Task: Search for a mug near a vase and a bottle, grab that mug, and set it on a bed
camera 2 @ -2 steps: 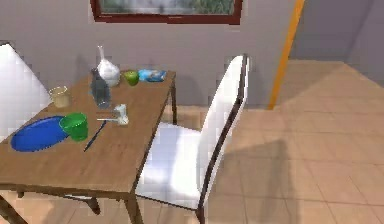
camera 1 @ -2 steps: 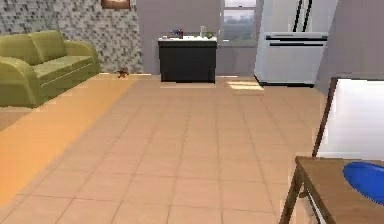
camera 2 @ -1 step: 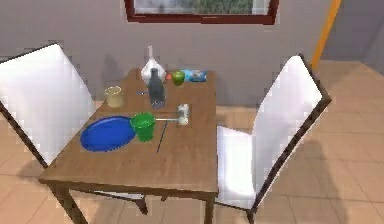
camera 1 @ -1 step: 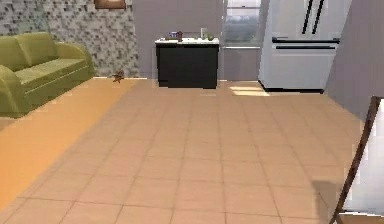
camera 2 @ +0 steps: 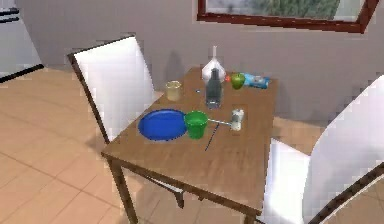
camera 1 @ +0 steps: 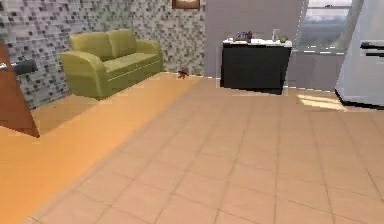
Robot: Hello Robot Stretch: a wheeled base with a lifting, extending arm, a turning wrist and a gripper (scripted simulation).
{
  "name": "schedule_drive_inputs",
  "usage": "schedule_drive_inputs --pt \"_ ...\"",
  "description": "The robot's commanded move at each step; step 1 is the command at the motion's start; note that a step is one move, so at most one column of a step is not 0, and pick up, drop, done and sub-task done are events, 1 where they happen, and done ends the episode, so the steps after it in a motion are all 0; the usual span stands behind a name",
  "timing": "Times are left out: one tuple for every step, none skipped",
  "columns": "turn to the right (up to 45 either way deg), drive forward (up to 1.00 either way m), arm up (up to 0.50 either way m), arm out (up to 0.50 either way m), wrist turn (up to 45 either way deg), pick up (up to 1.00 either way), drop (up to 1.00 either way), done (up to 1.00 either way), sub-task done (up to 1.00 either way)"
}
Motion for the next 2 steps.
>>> schedule_drive_inputs --pt "45.0 0.0 0.0 0.0 0.0 0.0 0.0 0.0 0.0" --pt "0.0 0.8 0.0 0.0 0.0 0.0 0.0 0.0 0.0"
